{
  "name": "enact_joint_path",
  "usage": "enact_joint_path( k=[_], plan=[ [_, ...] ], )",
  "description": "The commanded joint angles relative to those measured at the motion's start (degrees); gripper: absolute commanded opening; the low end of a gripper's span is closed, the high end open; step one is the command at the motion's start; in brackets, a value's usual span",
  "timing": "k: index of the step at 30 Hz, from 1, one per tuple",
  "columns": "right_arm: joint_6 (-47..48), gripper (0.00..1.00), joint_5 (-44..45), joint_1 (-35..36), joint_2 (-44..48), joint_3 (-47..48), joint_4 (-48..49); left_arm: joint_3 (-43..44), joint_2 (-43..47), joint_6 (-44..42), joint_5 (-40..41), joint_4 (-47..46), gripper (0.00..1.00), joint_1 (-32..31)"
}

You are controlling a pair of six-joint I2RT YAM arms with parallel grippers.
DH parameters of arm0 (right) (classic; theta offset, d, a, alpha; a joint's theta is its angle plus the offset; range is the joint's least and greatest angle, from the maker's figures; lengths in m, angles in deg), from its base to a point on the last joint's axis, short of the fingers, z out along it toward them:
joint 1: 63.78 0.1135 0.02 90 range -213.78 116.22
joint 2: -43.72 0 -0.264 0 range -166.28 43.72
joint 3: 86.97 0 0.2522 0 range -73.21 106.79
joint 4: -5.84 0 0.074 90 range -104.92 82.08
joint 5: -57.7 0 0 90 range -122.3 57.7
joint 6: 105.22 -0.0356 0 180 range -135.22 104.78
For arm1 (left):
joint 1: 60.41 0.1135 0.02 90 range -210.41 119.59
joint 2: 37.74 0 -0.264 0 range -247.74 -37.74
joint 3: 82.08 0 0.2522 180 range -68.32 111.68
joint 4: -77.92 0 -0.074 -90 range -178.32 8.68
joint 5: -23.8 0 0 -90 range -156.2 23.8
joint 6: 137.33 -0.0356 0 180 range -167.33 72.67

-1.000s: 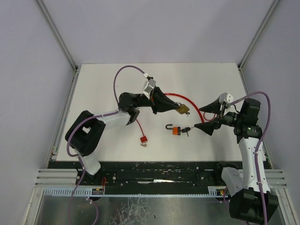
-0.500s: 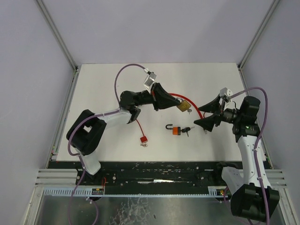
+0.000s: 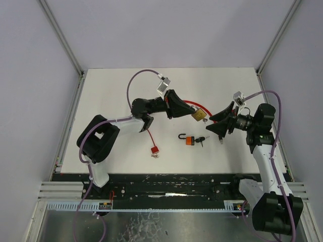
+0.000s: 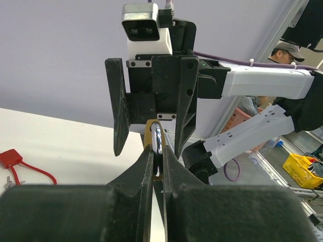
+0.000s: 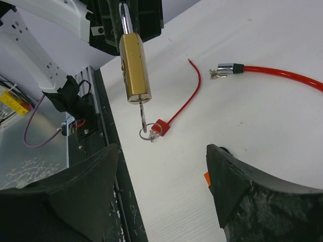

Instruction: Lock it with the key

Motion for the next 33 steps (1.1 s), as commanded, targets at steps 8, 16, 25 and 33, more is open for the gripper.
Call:
enact_joint_path(
  k=[8, 16, 25, 33],
  plan=[
    [-13.91, 0.69, 1.48, 1.47, 1.22, -3.09, 17.72, 2.60, 0.98, 2.28, -0.39, -6.71, 0.00, -0.21],
    [-18.19, 0.56, -0.05, 2.52, 1.69, -5.29, 25.57, 2.93, 0.38, 2.23, -0.32, -6.78, 0.00, -0.30],
    [-18.81, 0.48, -0.31, 3.04, 1.69, -5.50, 27.27, 3.35, -0.34, 2.18, -0.20, -6.78, 0.00, -0.46],
    [-20.63, 0.51, -0.18, 3.05, 1.70, -5.43, 30.29, 3.63, -0.77, 2.15, -0.42, -6.74, 0.00, -0.59]
  ],
)
